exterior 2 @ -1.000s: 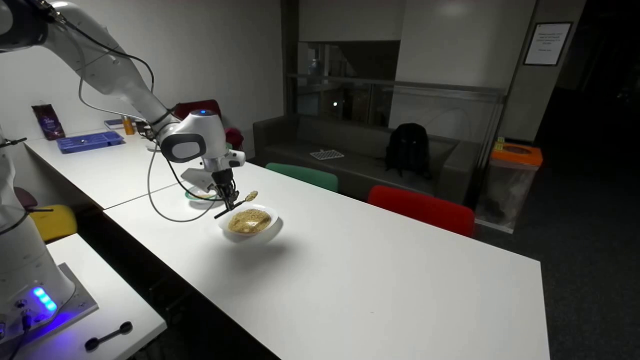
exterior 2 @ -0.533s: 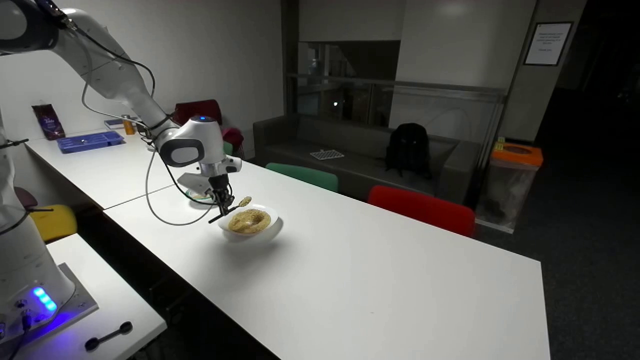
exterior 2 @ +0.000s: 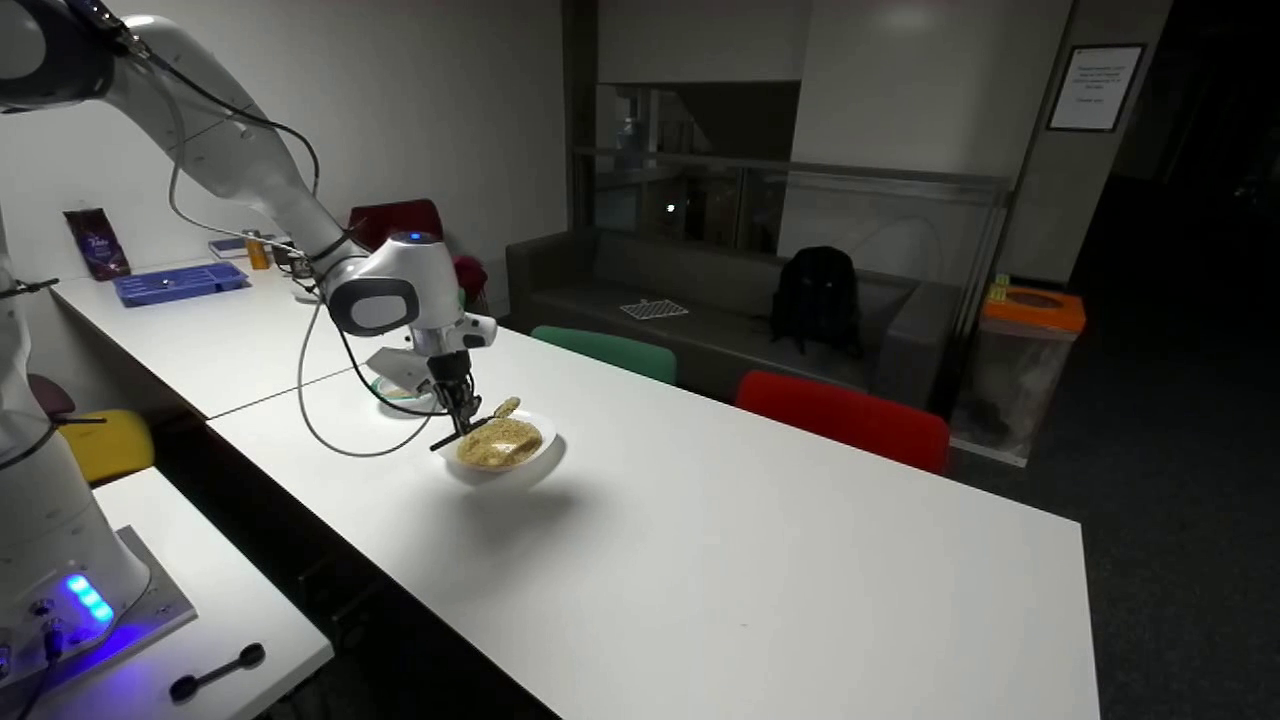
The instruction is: Use the spoon to put sugar in the green and white bowl
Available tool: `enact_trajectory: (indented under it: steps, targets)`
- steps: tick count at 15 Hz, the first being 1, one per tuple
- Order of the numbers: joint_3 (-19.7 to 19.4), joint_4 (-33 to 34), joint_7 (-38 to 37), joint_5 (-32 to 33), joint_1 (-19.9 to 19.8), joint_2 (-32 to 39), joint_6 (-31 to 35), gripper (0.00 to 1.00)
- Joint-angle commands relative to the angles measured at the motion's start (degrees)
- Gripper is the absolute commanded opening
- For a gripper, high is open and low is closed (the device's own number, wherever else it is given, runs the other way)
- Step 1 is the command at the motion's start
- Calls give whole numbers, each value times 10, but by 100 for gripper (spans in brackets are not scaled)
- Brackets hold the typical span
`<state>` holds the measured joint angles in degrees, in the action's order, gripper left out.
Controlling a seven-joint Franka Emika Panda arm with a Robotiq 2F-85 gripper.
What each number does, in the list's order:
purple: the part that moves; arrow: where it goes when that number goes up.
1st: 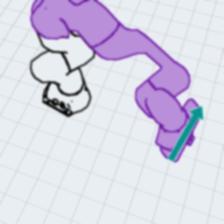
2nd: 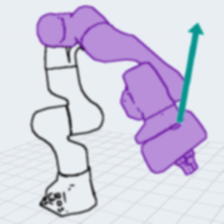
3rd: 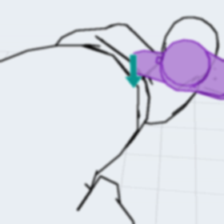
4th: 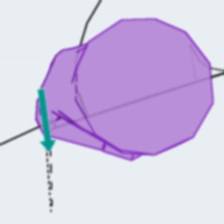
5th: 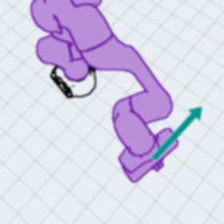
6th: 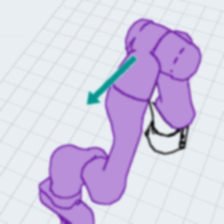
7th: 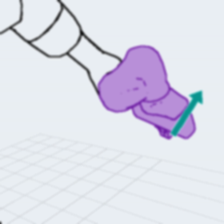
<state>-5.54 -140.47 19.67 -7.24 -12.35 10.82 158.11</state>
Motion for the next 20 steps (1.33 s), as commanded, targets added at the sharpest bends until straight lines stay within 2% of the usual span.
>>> enact_trajectory:
  steps: [1,12,20]
  targets:
    - [-22,18,-49,42,6,7,-19,3]
    - [-33,62,-133,77,18,33,-101,3]
    - [-25,70,-168,99,54,26,-129,3]
